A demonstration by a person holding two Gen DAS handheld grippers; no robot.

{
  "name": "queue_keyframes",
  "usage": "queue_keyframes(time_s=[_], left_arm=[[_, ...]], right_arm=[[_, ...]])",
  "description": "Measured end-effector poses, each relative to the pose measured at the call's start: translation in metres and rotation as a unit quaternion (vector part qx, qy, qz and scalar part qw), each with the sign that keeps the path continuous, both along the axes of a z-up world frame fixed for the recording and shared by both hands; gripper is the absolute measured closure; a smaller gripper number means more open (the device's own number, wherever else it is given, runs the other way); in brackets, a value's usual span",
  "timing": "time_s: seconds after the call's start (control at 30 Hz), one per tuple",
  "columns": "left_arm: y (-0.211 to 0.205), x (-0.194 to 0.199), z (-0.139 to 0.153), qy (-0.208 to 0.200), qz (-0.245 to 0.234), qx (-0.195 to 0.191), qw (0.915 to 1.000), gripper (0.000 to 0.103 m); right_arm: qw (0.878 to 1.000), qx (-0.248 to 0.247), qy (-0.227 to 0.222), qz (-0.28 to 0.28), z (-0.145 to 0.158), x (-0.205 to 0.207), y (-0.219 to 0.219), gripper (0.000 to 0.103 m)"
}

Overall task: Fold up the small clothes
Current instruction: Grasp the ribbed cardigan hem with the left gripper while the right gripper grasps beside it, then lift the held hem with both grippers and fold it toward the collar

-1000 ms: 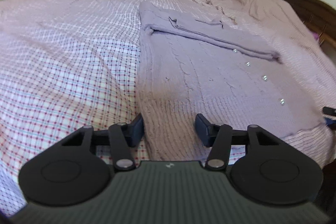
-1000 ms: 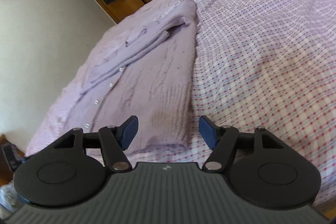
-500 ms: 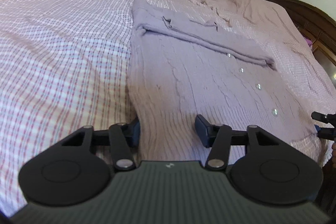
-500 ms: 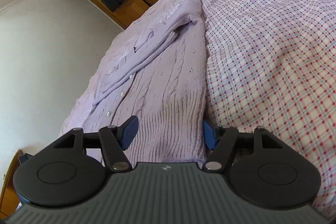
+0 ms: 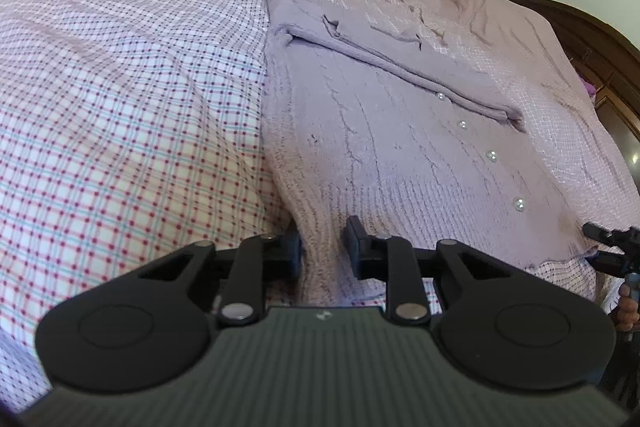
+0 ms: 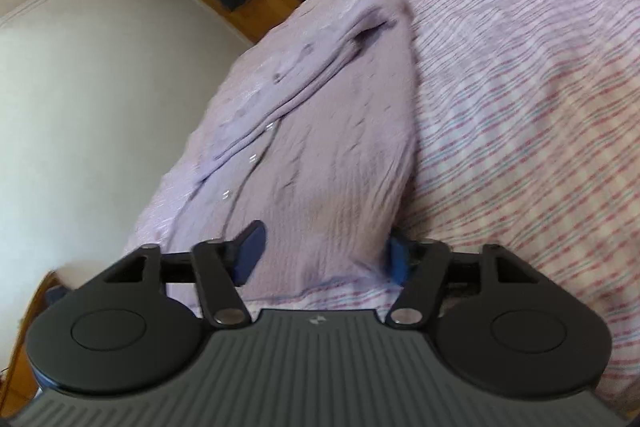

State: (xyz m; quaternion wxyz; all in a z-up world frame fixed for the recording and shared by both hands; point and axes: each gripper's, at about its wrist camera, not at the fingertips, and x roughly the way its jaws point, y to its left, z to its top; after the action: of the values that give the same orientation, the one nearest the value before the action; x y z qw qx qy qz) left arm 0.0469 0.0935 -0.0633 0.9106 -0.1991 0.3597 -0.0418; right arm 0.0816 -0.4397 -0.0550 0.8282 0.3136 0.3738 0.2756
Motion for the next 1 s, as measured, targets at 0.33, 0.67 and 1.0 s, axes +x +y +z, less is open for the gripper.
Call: queue_keyframes(time_s=[0.33,0.67,1.0], left_arm=[[-0.015,0.001,0.009,-0.012,0.003,0.036,0.9993,0.091],[-0.022,-0.001,0.017,-0.036,-0.002,0.054,0.9979,0.091],[-0.023,0.008,0.034,-0.056,0.007,0.043,0.9975,0.091]], right_arm=[[0.999,-0.034,-0.005,-0.035,0.000,-0.004,-0.003,0.093],[0.997,-0.060,-0.025,-0.039,0.004,-0.008,0.001,0.094],[0.996,-0.061,-0.061,-0.032,0.019,-0.004,0.018,0.094]])
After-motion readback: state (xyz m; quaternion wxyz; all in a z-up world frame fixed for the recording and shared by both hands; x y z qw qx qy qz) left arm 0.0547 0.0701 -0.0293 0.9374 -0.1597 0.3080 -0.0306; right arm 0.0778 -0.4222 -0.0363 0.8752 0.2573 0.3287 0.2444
